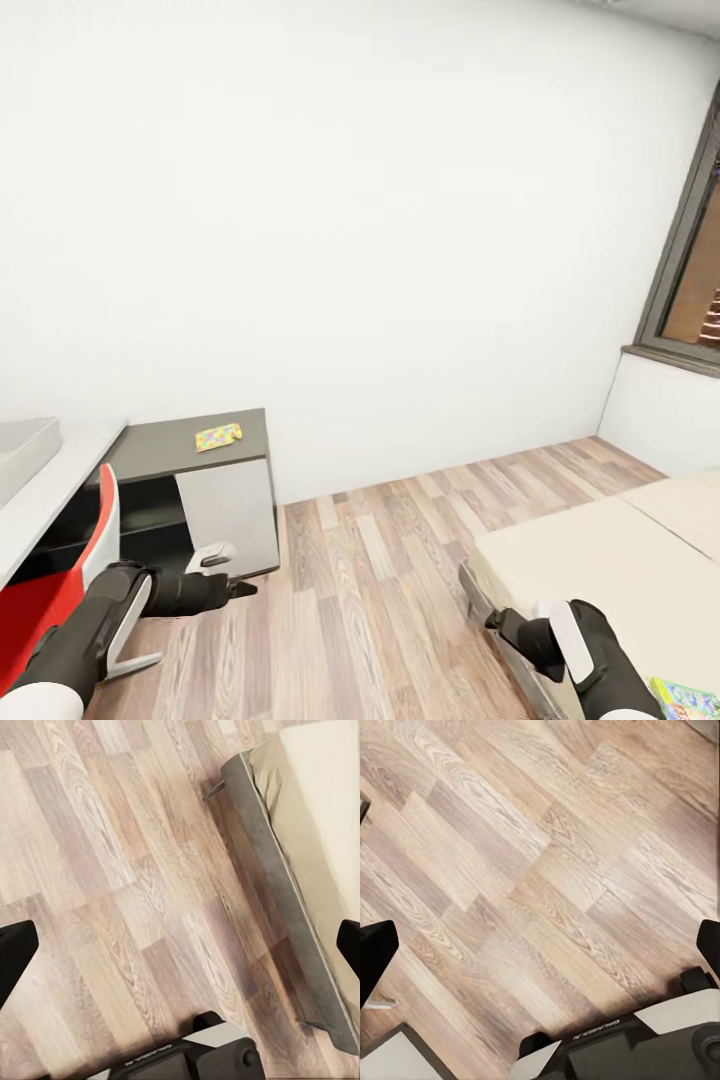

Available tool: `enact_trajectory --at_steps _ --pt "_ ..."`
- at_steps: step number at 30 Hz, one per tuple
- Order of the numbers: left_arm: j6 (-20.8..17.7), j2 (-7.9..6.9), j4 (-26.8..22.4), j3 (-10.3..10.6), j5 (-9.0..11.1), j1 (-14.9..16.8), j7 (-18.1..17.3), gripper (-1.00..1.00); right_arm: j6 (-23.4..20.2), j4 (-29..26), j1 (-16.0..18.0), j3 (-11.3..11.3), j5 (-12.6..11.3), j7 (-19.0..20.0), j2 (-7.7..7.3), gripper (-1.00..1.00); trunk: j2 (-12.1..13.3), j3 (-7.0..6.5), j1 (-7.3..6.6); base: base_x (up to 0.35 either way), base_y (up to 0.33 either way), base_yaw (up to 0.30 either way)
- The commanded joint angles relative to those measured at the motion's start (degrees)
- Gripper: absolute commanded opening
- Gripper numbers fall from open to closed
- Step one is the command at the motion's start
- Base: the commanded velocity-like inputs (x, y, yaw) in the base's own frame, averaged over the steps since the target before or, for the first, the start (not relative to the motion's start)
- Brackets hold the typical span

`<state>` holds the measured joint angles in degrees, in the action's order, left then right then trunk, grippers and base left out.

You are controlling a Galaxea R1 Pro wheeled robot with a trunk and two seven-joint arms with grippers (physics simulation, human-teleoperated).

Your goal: Put all the toys in the child's room - the three board games (two on the bed and one on the table), the two jigsaw puzzles on the table, and the tennis ball on the table - inside the toy box on the table in the child's room.

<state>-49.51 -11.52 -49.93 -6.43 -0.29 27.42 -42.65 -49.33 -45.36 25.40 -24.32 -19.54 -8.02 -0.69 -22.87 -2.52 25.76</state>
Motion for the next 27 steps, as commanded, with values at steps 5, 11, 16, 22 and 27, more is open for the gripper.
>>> enact_trajectory --at_steps 5,11,16,22,27 --pt "-0.5 -0.89 0.0 -0.2 0.1 0.0 -0.2 1.00 -0.1 -0.1 0.0 -0.1 -0.6 -0.4 -0.05 1.00 0.0 -0.13 0.03 0.000 0.000 -0.277" --pt "-0.5 -1.04 -0.1 -0.1 0.1 0.0 -0.2 1.00 -0.1 0.0 0.0 -0.1 -0.6 -0.4 0.00 1.00 0.0 -0.32 0.03 0.000 0.000 -0.277" --pt "-0.5 -1.05 -0.1 -0.1 0.1 0.0 -0.2 1.00 -0.1 0.0 0.0 -0.1 -0.6 -0.4 -0.09 1.00 0.0 -0.48 0.03 0.000 0.000 -0.277" --pt "-0.5 -1.10 -0.1 -0.1 0.0 0.0 -0.2 1.00 0.0 0.1 0.0 -0.1 -0.7 -0.5 -0.02 1.00 0.0 -0.65 0.03 0.000 0.000 -0.277" --pt "-0.4 -1.05 -0.1 0.0 0.0 0.0 -0.2 1.00 0.0 0.2 0.0 -0.1 -0.7 -0.5 -0.08 1.00 0.0 -0.80 0.03 0.000 0.000 -0.277"
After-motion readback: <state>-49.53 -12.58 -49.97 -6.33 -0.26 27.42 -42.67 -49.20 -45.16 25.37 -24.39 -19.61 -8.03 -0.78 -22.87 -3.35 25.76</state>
